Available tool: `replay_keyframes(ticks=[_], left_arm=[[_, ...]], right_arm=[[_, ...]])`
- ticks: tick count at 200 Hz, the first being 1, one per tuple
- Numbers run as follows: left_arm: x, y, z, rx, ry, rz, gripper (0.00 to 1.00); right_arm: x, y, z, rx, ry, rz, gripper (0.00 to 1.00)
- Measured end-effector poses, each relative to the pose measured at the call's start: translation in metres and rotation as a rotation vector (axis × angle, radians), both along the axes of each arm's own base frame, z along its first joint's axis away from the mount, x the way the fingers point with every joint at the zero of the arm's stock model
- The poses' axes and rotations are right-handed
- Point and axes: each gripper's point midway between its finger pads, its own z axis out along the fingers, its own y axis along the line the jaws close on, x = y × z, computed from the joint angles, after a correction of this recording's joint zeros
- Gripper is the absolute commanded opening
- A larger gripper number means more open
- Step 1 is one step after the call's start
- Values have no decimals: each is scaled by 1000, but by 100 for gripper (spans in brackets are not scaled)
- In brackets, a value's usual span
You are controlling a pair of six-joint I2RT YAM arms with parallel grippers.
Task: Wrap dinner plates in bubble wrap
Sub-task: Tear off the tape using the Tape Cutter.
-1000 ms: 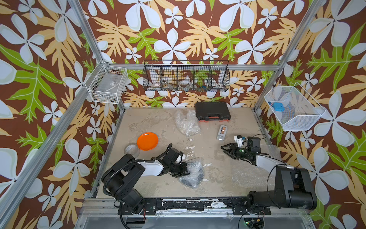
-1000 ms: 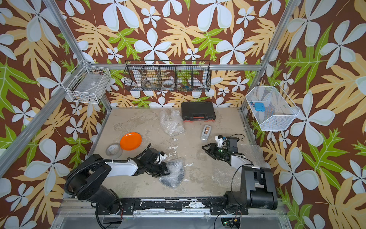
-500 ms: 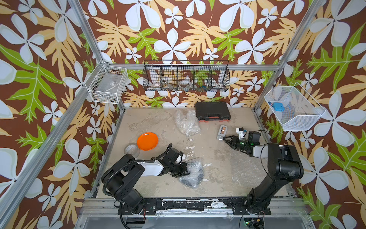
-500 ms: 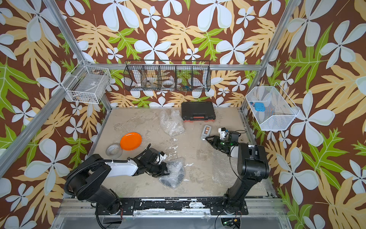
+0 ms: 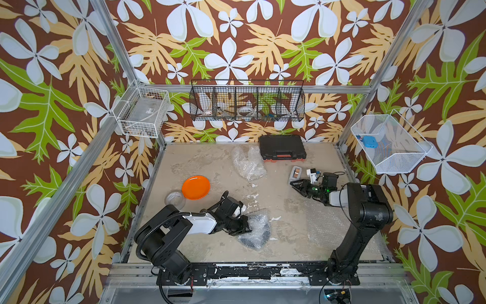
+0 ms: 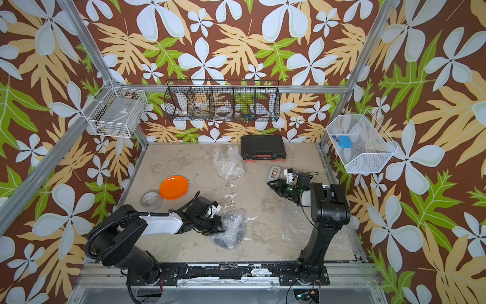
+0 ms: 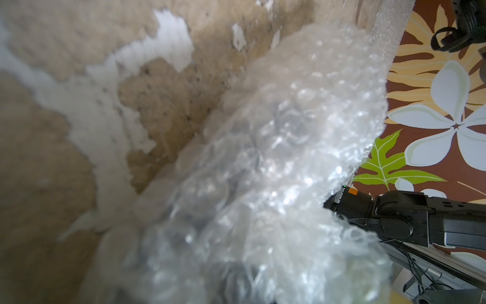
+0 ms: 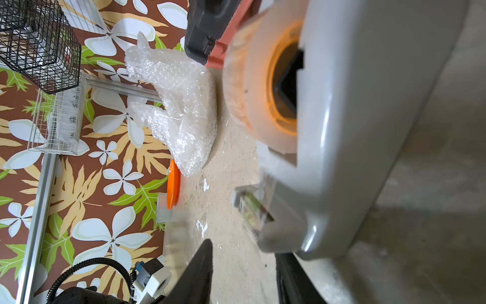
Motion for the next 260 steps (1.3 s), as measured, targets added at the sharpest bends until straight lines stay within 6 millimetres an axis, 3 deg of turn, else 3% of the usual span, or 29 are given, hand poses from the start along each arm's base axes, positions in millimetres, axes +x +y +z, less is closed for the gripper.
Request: replay_keyframes(ticks=[80,205,260], left_arm=[[0,0,-1,0,0,1,3],[0,0,0,-2,0,4,3],[0,0,1,2,2,4,4]], right_arm=[[1,0,-9,5,21,7,33],[5,-4,-12,-3,33,-5,6],[5,-4,-13,-10,31,0,0]])
